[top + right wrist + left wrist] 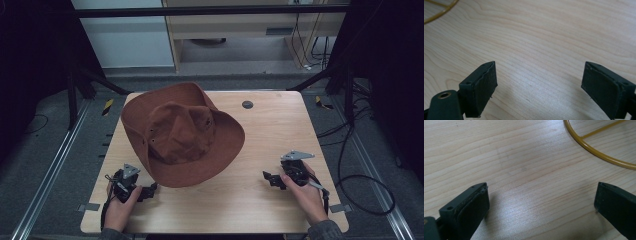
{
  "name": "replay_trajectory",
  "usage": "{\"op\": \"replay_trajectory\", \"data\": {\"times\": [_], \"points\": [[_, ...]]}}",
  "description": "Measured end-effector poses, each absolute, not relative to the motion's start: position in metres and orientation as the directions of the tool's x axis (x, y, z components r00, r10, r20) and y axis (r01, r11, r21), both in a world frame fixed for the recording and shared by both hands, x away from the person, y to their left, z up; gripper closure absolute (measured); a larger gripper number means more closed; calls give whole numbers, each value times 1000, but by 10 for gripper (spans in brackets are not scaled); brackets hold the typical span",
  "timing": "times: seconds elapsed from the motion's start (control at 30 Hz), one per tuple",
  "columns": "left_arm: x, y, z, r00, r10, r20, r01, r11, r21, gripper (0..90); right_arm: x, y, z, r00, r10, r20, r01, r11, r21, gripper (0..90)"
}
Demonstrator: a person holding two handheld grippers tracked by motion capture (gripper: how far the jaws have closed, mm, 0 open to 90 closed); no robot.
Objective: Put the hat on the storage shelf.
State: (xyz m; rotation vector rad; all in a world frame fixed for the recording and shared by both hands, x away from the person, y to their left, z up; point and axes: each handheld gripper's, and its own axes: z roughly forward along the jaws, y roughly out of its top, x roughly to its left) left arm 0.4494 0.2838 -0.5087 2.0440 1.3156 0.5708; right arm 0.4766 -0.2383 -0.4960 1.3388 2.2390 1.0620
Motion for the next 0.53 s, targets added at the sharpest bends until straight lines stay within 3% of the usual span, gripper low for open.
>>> {"op": "replay_trajectory", "data": {"times": [0.27,0.37,0.53], "points": [[449,284,-509,407,913,20,639,-300,709,0,475,-232,-507,-498,865,62,619,304,724,100],[449,284,-509,407,913,20,639,-300,709,0,474,-228,-511,-501,866,-10,586,348,731,75],[449,284,-509,406,914,20,639,-299,709,0,473,-227,-512,-496,868,-5,585,339,736,73]]}}
